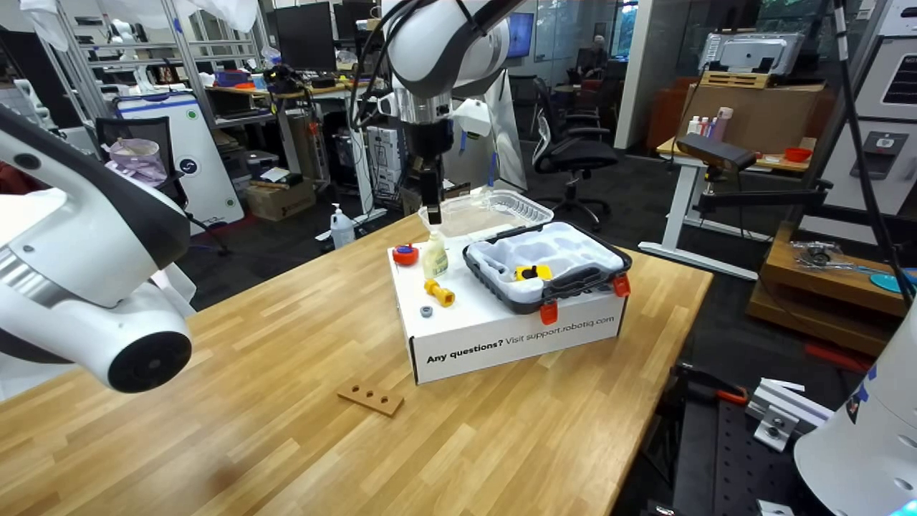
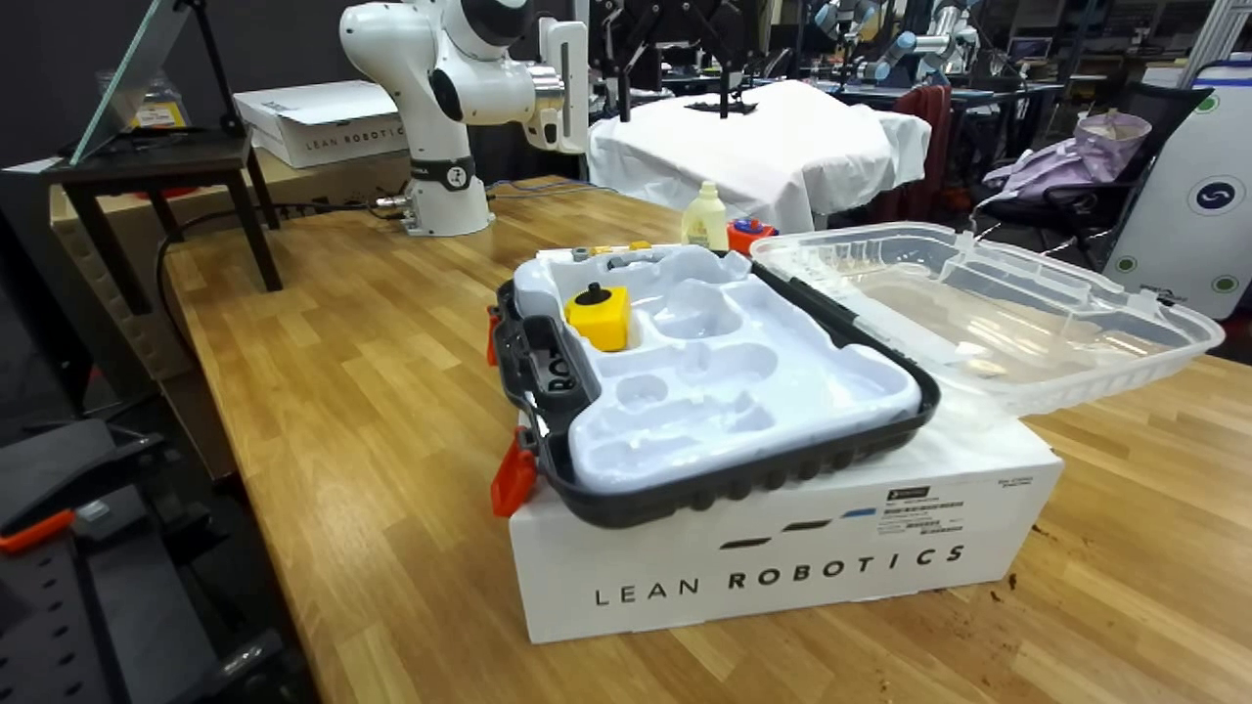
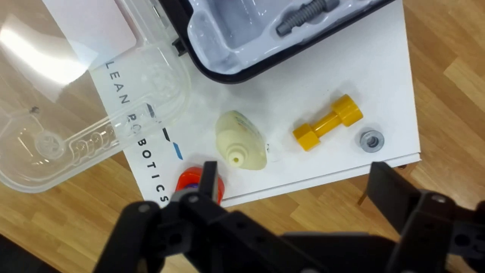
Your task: Pick the bottle on the box and put it on the table
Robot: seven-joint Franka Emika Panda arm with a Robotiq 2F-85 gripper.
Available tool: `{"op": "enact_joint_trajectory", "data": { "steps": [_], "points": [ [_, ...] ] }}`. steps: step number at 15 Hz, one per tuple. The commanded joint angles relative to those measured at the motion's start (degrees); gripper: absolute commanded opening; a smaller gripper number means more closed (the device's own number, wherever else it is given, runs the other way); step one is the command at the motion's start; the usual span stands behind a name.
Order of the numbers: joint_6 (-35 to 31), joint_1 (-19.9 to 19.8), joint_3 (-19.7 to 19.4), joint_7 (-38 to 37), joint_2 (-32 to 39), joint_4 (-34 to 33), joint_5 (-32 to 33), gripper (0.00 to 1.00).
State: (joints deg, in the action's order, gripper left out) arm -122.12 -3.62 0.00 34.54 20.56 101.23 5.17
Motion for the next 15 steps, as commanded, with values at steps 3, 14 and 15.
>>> {"op": "enact_joint_trajectory", "data": {
  "steps": [3,14,15],
  "points": [
    [4.95,-2.27,2.86,17.51,4.02,-5.07,-1.05,1.00],
    [2.25,-0.89,1.69,12.01,2.40,-2.32,0.07,1.00],
    [1.03,-0.60,1.44,11.49,2.35,-2.09,0.95,1.00]
  ]
}}
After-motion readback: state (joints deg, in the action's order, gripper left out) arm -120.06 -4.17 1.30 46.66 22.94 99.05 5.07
